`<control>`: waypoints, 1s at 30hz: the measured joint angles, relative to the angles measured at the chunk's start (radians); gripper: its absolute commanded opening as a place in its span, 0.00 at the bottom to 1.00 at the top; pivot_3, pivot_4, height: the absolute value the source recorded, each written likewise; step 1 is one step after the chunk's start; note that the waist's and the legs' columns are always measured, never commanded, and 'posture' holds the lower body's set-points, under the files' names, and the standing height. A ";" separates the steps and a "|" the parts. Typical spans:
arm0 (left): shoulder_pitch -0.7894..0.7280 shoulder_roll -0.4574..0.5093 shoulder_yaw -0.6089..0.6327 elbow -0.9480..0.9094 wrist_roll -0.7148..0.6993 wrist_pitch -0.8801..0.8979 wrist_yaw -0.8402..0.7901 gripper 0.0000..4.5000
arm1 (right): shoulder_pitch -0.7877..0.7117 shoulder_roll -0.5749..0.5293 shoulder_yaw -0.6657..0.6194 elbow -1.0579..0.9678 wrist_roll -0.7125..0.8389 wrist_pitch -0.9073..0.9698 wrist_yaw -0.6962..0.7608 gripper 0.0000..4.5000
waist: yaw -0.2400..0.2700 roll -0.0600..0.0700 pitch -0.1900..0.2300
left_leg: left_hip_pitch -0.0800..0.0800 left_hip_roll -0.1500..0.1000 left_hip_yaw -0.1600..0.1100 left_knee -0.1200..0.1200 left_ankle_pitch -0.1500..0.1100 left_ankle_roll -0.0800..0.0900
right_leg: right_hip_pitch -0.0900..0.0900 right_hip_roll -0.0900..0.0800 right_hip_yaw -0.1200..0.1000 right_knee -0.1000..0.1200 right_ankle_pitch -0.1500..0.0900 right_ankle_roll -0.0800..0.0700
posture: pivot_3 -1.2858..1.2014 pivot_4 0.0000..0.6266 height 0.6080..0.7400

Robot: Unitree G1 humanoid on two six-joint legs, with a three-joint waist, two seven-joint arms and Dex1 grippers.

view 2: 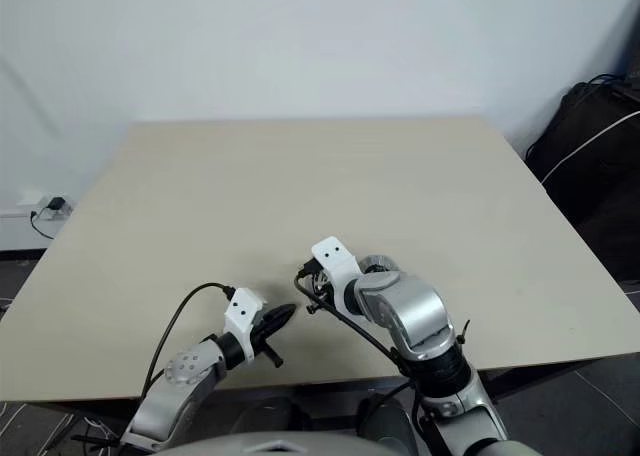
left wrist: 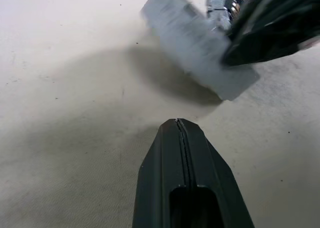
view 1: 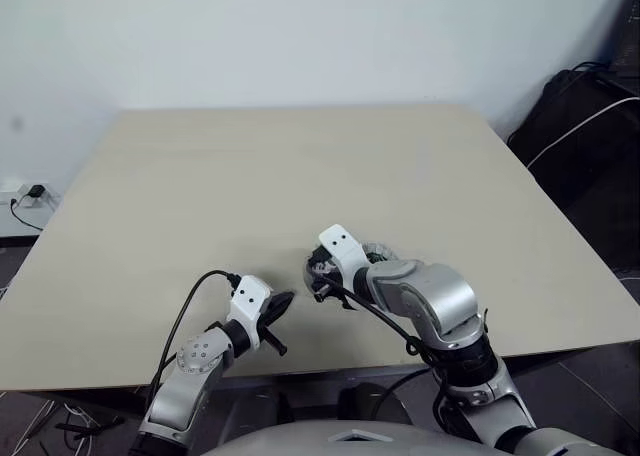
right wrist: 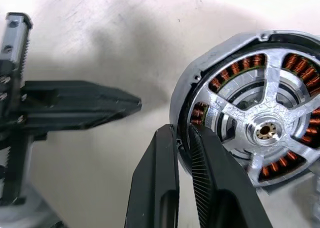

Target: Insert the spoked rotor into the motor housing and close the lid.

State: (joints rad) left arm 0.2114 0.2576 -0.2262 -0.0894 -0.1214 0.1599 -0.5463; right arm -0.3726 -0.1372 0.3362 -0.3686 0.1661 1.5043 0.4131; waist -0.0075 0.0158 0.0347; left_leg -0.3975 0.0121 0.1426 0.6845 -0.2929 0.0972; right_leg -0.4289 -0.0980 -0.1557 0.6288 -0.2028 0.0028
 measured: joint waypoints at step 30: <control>0.000 0.002 0.003 0.000 -0.002 0.000 0.000 0.00 | -0.085 -0.063 0.007 -0.015 0.013 -0.403 -0.062 0.08 | -0.005 0.003 0.002 | -0.001 0.000 0.000 -0.004 0.001 -0.002 | -0.002 0.001 0.000 0.000 0.002 0.003 | 0.52 0.00 1.00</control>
State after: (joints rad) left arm 0.2118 0.2595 -0.2234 -0.0896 -0.1233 0.1603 -0.5464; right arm -0.4575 -0.1999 0.3428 -0.3838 0.1794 1.1016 0.3507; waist -0.0121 0.0192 0.0363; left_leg -0.3981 0.0125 0.1429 0.6803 -0.2915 0.0950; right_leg -0.4310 -0.0967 -0.1555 0.6285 -0.2010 0.0062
